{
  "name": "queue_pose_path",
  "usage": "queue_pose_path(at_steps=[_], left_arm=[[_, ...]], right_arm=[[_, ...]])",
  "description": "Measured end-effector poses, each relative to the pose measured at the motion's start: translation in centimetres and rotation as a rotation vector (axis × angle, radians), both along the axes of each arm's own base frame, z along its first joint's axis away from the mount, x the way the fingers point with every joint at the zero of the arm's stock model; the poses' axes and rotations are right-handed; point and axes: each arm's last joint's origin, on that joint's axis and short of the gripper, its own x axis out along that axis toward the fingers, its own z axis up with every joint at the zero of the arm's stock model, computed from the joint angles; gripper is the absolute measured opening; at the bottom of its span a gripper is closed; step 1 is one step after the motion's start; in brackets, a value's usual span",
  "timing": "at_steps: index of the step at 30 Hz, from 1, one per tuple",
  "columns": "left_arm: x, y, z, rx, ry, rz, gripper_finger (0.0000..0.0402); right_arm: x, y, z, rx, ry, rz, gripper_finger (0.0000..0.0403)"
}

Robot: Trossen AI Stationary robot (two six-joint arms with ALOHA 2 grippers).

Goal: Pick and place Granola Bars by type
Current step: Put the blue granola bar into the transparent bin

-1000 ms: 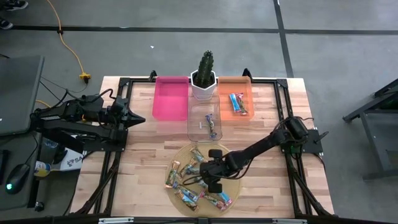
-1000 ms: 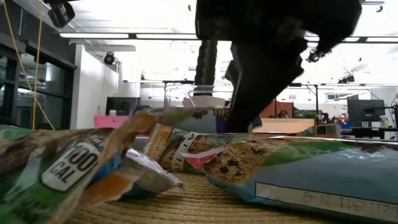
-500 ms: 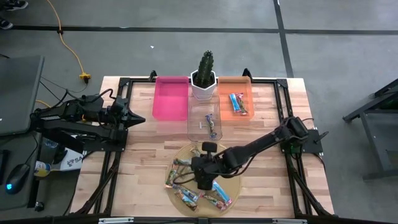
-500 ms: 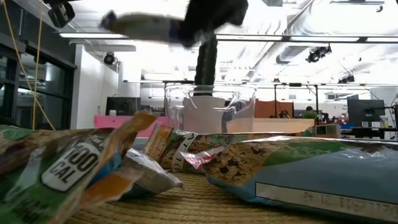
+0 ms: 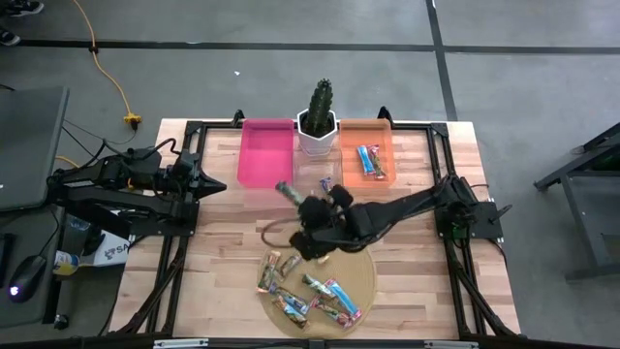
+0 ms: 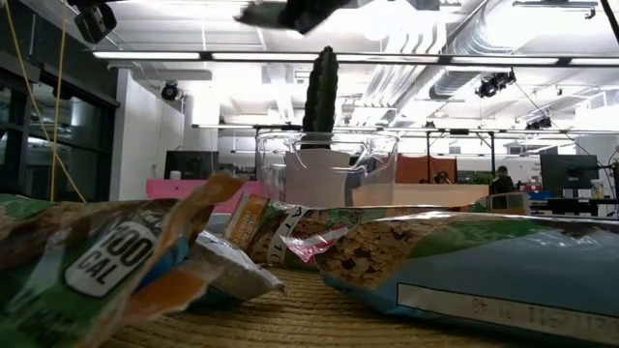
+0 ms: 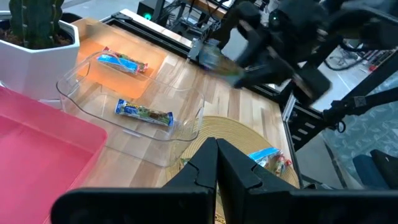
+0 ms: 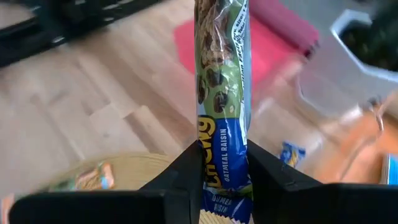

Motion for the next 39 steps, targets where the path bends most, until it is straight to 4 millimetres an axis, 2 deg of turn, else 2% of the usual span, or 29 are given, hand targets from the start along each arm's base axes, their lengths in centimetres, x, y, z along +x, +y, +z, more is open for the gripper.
queue_pose_path(at_steps=[7,15,23,26,30,39], left_arm=[[0.0,0.0,0.0,-0.012,-0.001,0.004,0.0001],[0.0,0.0,0.0,-0.035,-0.001,0.011,0.0001],[0.0,0.0,0.0,-0.037,-0.001,0.011,0.0001],[0.0,0.0,0.0,-0.038,-0.001,0.012,0.0001],[0.0,0.0,0.0,-0.037,-0.001,0.012,0.0001],[0.0,-0.1,-0.1,-0.044,0.012,-0.012,0.0001]], right_arm=[[0.3,-3.6,-1.6,0.14,-0.003,-0.204,0.0084],[0.8,-8.1,-4.2,0.258,0.049,-0.322,0.0084],[1.0,-12.0,-8.8,0.503,0.059,-0.399,0.0084],[1.0,-12.9,-10.7,0.581,0.038,-0.418,0.0084],[0.8,-13.7,-12.1,0.646,0.022,-0.443,0.0084],[0.7,-14.1,-12.3,0.656,0.033,-0.433,0.0091]])
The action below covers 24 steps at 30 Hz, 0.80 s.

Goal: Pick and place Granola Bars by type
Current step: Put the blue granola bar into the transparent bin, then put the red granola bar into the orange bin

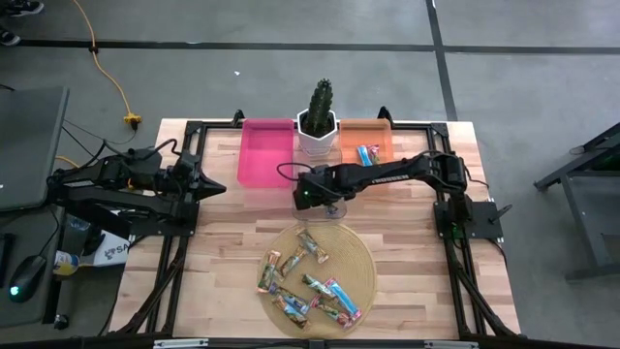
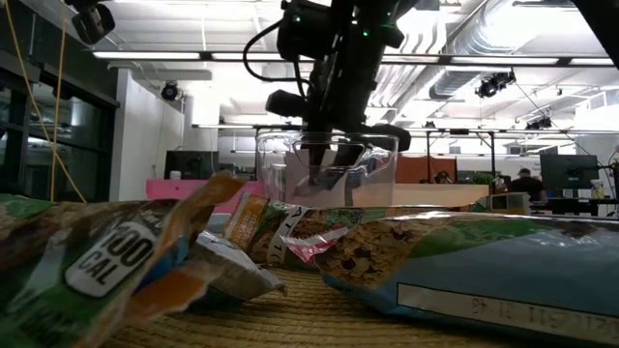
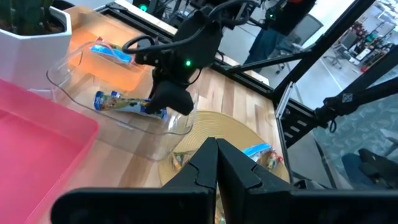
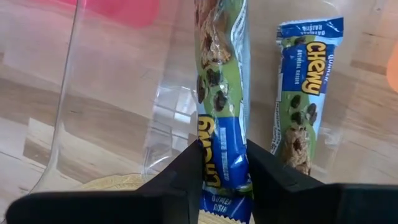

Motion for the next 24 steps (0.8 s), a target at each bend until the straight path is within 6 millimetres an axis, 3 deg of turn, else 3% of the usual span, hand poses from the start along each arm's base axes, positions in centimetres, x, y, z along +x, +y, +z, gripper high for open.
queue_pose_path(at_steps=[13,24], left_arm=[[-0.1,0.0,-0.3,0.006,0.034,-0.002,0.0001],[-0.1,0.0,-0.3,0.006,0.035,-0.002,0.0001]], right_arm=[[-0.1,0.0,0.5,-0.047,0.014,0.09,0.0146],[-2.3,0.3,8.9,-0.301,-0.198,0.218,0.0146]])
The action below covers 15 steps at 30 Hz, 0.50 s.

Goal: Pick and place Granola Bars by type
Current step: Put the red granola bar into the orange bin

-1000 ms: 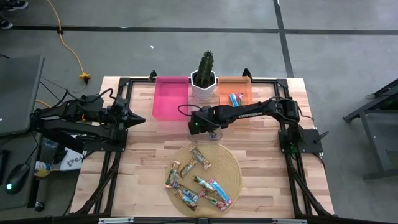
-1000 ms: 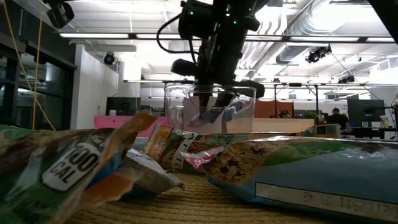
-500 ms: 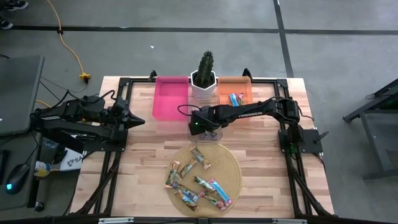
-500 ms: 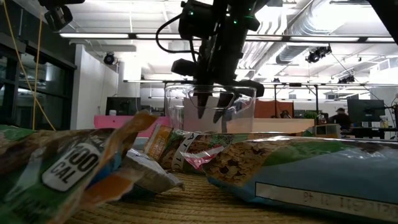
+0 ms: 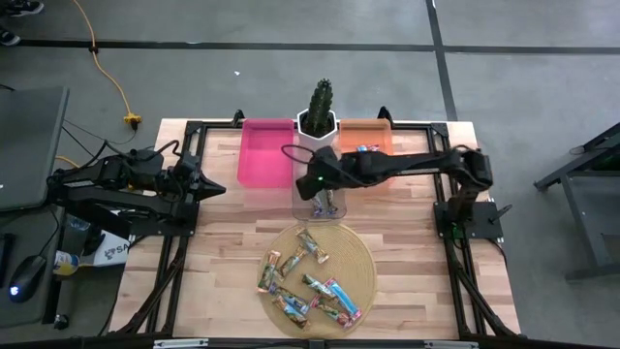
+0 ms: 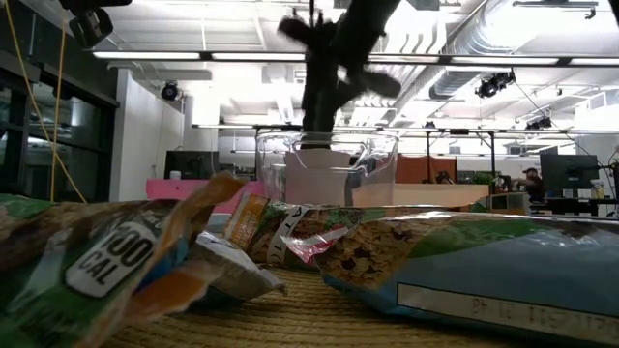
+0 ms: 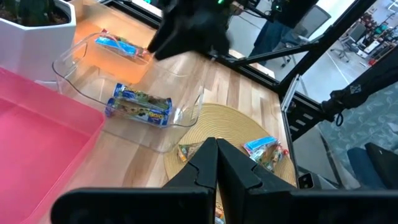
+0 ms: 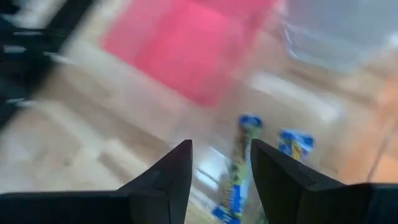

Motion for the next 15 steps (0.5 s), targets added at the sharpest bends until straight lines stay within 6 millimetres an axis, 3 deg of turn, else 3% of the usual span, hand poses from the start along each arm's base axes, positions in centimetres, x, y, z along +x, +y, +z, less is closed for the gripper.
queue_pose_path(at_steps=[8,15], left_arm=[[0.0,0.0,0.0,0.0,-0.001,0.0,0.0001],[0.0,0.0,0.0,0.0,-0.001,0.0,0.0001]], right_arm=[[-1.9,4.0,5.5,-0.08,-0.192,0.225,0.0146],[-3.6,9.6,6.3,-0.008,-0.207,0.328,0.0146]])
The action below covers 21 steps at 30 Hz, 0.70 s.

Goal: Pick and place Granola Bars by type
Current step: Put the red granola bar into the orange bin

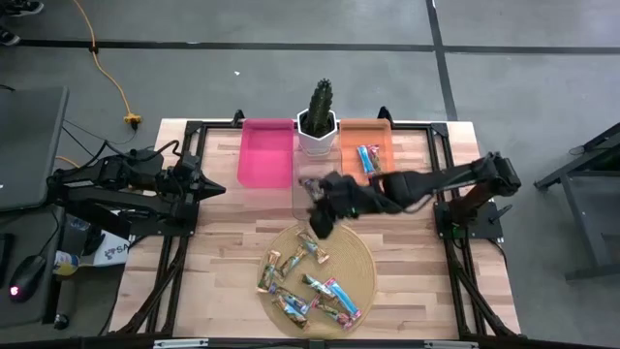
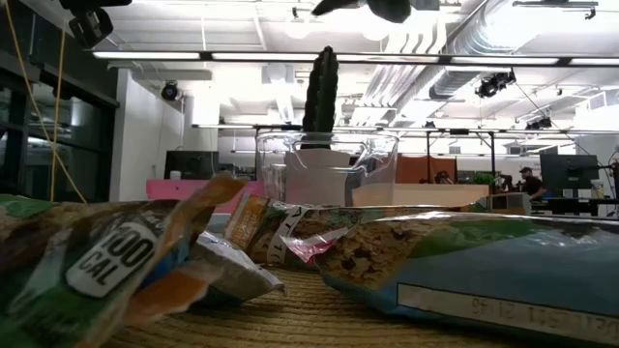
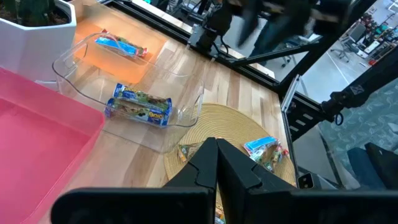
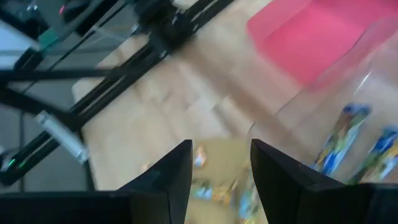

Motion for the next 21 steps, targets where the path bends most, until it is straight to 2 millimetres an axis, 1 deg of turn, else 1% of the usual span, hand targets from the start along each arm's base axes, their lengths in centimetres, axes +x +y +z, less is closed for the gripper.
queue_pose_path(at_steps=[5,10,13,17,21], left_arm=[[0.0,0.0,0.0,0.0,0.0,0.0,0.0001],[0.0,0.0,0.0,0.0,0.0,0.0,0.0001],[0.0,0.0,0.0,0.0,0.0,0.001,0.0001],[0.0,0.0,0.0,0.0,0.0,0.001,0.0001],[0.0,0.0,0.0,0.0,-0.001,0.0,0.0001]], right_arm=[[-1.6,3.9,-0.6,0.069,0.069,0.02,0.0146],[-3.9,7.1,-1.5,0.148,0.188,-0.021,0.0146],[-4.7,8.9,-2.4,0.178,0.247,-0.028,0.0146],[-4.8,10.9,-4.1,0.225,0.34,0.003,0.0146],[-4.5,12.2,-5.9,0.255,0.427,0.026,0.0146]])
